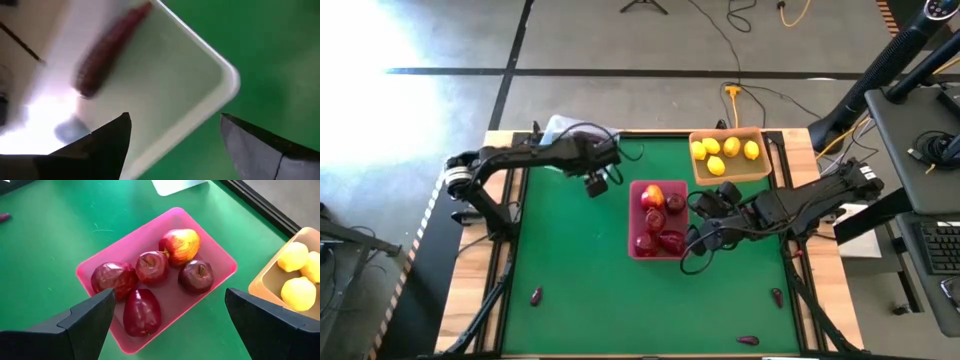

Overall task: Sort produce into baskets
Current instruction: Adjust the white bin

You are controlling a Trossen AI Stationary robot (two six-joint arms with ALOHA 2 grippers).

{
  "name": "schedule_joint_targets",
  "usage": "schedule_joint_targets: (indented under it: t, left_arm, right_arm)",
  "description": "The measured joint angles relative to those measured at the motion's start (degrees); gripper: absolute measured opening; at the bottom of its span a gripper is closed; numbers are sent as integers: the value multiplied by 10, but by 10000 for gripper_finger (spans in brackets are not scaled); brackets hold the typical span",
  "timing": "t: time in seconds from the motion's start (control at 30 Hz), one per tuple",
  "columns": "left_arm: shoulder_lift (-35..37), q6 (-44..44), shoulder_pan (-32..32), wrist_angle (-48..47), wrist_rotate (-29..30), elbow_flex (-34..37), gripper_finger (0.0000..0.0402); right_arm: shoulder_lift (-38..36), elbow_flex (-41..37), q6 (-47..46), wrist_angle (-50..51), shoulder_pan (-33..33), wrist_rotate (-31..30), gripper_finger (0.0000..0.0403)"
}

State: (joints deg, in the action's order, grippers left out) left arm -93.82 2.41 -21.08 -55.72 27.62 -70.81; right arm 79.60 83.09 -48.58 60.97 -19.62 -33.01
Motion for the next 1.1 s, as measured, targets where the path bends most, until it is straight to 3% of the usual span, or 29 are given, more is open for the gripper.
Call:
schedule_joint_targets:
  t: [0.2,0.37,0.5,0.73,1.1]
  left_arm:
    - [0,-27,-78,-28,34,-48,284]
    - [-8,35,-191,-25,47,-35,284]
    - [-35,99,-257,-57,-42,-26,284]
    - [-76,135,-276,-68,-117,13,284]
    - [-29,152,-272,-150,-123,59,284]
  right_arm:
    - [5,0,-13,-4,0,0,368]
    - [18,0,-24,-5,-2,0,368]
    - [28,0,-26,-11,-7,3,368]
    - [35,0,-27,-17,-10,5,368]
    - [35,0,-34,-14,-25,4,368]
